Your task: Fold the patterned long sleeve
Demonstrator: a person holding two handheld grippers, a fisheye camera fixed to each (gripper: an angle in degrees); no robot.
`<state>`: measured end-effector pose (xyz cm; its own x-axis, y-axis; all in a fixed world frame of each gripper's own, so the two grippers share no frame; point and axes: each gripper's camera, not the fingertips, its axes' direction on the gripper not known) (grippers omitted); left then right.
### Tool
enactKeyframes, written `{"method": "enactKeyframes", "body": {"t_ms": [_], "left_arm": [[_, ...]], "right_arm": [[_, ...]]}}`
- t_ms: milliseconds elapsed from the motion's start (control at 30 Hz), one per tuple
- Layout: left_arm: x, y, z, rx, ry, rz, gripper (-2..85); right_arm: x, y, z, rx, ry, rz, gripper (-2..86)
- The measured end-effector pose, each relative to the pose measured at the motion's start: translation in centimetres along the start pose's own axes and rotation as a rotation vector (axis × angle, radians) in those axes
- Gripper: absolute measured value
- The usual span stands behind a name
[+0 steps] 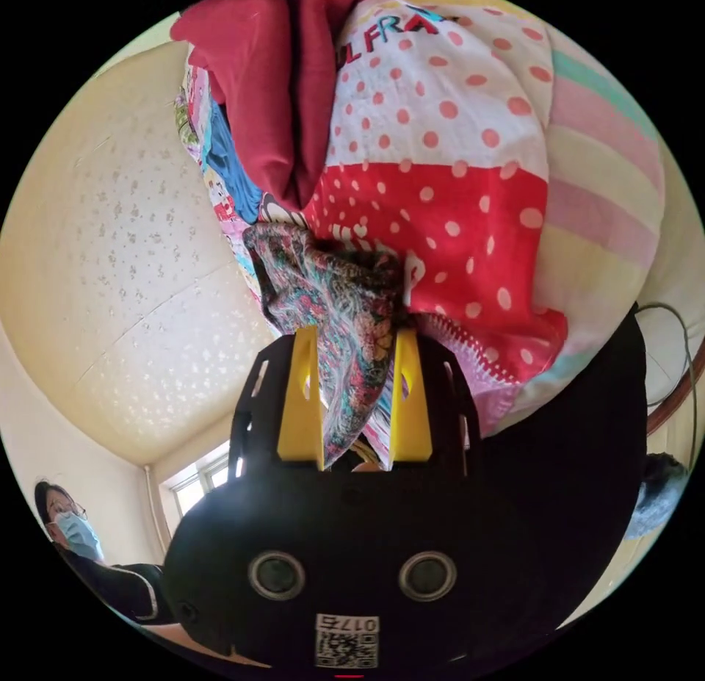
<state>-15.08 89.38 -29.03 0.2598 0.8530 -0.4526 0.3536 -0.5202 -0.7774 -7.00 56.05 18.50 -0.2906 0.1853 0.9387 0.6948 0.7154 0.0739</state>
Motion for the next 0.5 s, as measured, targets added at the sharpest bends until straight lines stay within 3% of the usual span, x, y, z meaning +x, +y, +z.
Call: {"method": "enactKeyframes", "body": {"t_ms": [133,300,500], "left_arm": [[0.3,1.0,-0.6,-0.009,-0.016,0.049,5.0],[-1.1,1.8,-1.4,0.004,0.033,0.08,4.9],[-3.7,3.2,-4.4,0.035,0.277,0.213,4.9]], "right_arm": [[1.1,-0.5,-0.8,0.065,-0.04,0.081,10.4],[0.7,0.6,-2.0,0.078,-0.397,0.168,6.8],[-10.1,3.2,-3.9,-0.131,-0.452,-0.157,5.7]]}}
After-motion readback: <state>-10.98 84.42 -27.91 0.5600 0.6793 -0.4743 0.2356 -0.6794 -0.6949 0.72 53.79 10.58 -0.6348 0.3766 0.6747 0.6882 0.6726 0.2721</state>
